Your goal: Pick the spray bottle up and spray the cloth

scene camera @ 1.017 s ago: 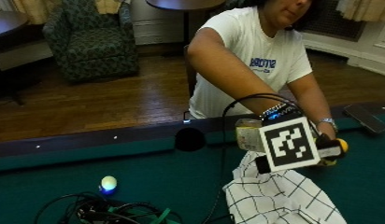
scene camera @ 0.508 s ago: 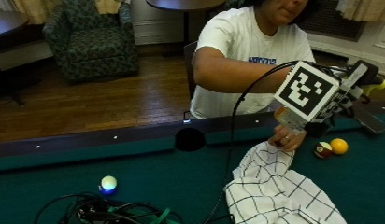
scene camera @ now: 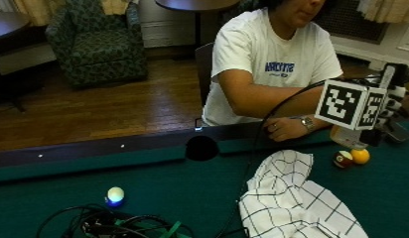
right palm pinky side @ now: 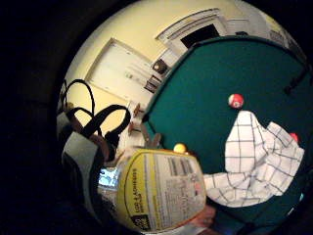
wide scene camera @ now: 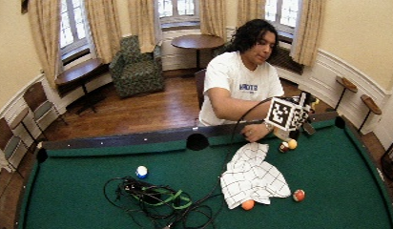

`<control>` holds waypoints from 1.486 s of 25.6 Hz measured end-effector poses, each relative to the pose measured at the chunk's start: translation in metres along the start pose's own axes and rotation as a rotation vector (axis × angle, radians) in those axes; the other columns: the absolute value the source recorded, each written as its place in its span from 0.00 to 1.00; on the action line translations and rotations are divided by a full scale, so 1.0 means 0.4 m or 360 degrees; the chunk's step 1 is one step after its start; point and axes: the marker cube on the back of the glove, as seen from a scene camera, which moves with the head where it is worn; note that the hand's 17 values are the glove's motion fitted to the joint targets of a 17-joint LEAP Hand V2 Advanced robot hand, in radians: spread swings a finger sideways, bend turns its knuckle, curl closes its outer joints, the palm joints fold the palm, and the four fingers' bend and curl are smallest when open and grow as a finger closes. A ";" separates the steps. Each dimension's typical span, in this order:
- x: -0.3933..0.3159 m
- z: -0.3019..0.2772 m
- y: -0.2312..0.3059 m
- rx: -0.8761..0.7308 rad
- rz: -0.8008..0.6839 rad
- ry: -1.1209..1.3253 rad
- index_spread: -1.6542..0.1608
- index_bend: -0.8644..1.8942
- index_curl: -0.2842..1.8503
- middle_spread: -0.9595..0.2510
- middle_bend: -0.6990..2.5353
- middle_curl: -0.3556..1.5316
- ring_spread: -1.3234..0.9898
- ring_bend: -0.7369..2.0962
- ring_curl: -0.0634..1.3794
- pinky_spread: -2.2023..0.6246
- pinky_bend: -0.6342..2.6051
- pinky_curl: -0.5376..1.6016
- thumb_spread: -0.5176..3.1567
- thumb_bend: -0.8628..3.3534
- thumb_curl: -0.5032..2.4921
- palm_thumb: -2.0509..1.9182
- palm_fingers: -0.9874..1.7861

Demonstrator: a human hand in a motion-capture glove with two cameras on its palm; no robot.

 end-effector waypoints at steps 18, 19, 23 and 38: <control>0.326 0.435 -0.076 0.0019 -0.0005 -0.0143 0.76 0.38 0.46 0.64 0.40 0.50 0.49 0.53 0.38 0.68 0.36 0.45 0.27 0.20 0.46 0.74 0.84; 0.336 0.446 -0.075 0.0024 -0.0003 -0.0144 0.76 0.38 0.46 0.64 0.40 0.50 0.49 0.53 0.38 0.68 0.36 0.45 0.27 0.20 0.46 0.74 0.84; 0.357 0.463 -0.073 0.0044 -0.0009 -0.0169 0.76 0.38 0.46 0.64 0.40 0.50 0.49 0.53 0.39 0.68 0.36 0.45 0.27 0.20 0.46 0.74 0.84; 0.370 0.514 -0.090 0.0039 -0.0129 -0.0097 0.76 0.39 0.47 0.63 0.40 0.50 0.49 0.53 0.39 0.68 0.36 0.45 0.27 0.20 0.47 0.74 0.84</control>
